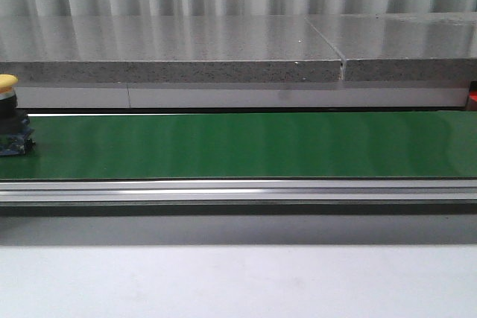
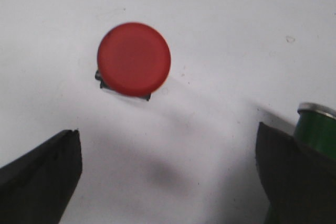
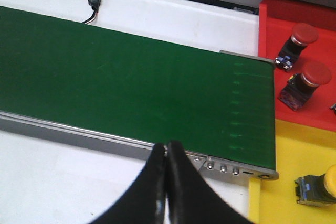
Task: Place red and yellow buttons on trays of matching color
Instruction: 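Move the left gripper onto the red push-button and close it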
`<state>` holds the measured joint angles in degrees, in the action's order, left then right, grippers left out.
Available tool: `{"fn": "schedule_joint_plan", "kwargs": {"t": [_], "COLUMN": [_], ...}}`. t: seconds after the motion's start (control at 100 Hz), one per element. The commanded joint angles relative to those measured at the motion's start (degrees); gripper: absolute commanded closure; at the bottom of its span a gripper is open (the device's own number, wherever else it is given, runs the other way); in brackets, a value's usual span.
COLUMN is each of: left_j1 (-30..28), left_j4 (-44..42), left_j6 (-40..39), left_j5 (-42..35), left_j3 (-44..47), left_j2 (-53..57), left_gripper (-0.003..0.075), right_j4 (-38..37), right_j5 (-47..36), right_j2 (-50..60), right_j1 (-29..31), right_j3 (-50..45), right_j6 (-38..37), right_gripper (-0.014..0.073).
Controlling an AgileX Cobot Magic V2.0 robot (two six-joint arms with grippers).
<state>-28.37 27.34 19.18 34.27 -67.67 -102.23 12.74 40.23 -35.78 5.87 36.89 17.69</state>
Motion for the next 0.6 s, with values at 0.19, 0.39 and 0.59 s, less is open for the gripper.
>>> {"fn": "schedule_joint_plan", "kwargs": {"t": [0.19, 0.39, 0.59], "left_j1": [-0.16, -0.16, -0.16], "left_j4": [1.06, 0.48, -1.25], "left_j6": [-0.64, -1.20, -3.34], "left_j5": [0.11, 1.09, 0.86], "left_j3": [-10.76, -14.24, -14.38], "left_j2": [-4.75, -8.11, -9.57], "left_gripper": [0.0101, 0.0101, 0.0124], "right_j4": [0.20, 0.20, 0.20], "right_j5": [-3.41, -3.41, -3.41], "right_j2": [0.17, 0.17, 0.17], "right_j1": [-0.10, -0.10, -0.10], "right_j3": [1.44, 1.44, 1.44], "right_j6": [0.14, 0.14, 0.14], "right_gripper": [0.0664, 0.0664, 0.0664]}}
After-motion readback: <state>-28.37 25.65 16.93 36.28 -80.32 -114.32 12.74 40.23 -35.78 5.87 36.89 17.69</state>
